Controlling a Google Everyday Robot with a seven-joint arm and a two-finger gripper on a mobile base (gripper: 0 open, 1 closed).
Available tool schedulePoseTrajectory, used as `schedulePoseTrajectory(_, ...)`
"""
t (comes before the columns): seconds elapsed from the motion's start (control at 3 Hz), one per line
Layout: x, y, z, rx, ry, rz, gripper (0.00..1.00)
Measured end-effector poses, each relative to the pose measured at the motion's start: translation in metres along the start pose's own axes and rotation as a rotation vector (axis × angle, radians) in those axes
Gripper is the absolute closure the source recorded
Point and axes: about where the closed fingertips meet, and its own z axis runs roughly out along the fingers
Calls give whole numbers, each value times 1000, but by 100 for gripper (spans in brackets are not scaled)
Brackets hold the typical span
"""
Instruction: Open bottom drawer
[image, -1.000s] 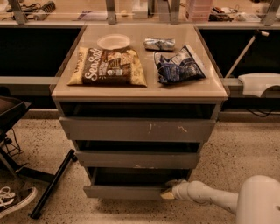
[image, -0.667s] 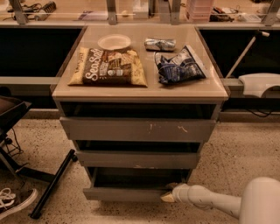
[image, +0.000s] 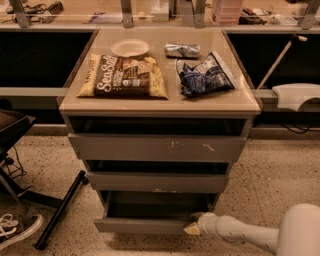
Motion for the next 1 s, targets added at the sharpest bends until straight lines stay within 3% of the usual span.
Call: schedulePoseTrajectory(1.0, 4, 6, -7, 6, 2, 9, 100)
